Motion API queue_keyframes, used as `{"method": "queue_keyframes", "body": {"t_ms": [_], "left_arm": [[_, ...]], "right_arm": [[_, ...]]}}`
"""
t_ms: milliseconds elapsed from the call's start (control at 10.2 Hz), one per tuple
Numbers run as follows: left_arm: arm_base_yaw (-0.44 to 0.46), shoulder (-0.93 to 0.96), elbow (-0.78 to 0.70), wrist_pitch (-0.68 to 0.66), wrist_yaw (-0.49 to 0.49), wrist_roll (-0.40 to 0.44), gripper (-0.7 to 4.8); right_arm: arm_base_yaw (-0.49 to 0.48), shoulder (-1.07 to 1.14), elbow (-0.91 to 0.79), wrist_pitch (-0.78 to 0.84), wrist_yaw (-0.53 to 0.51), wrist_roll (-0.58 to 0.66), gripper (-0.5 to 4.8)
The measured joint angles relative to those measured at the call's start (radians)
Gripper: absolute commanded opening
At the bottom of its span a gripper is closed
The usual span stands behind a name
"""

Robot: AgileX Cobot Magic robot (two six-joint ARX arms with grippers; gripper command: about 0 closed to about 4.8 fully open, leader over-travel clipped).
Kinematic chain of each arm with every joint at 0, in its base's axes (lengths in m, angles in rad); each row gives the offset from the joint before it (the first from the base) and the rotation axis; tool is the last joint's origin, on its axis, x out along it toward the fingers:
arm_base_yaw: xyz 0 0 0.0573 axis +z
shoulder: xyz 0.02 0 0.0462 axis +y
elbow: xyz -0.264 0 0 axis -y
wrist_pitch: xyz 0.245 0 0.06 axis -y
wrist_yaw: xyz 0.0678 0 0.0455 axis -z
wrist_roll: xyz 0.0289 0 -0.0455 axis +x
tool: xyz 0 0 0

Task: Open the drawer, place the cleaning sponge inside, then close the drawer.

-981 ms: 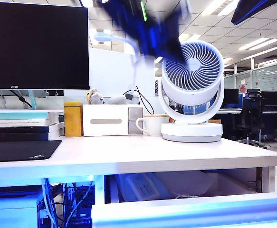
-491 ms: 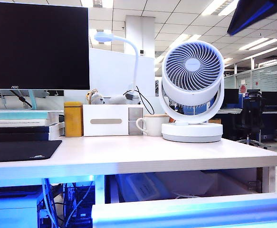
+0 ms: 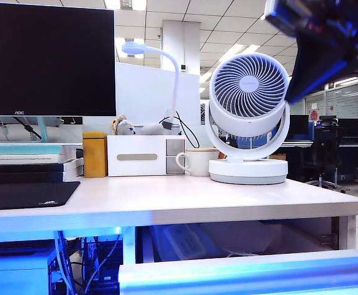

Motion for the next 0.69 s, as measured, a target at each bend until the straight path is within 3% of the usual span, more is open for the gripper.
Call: {"method": "queue_keyframes", "body": {"t_ms": [491, 687], "left_arm": [[0.000, -0.003, 0.000, 0.016, -0.001, 0.000, -0.06], [0.000, -0.003, 0.000, 0.027, -0.003, 0.000, -0.06]], "right_arm": [[0.008, -0.001, -0.214, 0.201, -0.017, 0.055, -0.01], [0.009, -0.001, -0.279, 0.202, -0.063, 0.059, -0.01]]}}
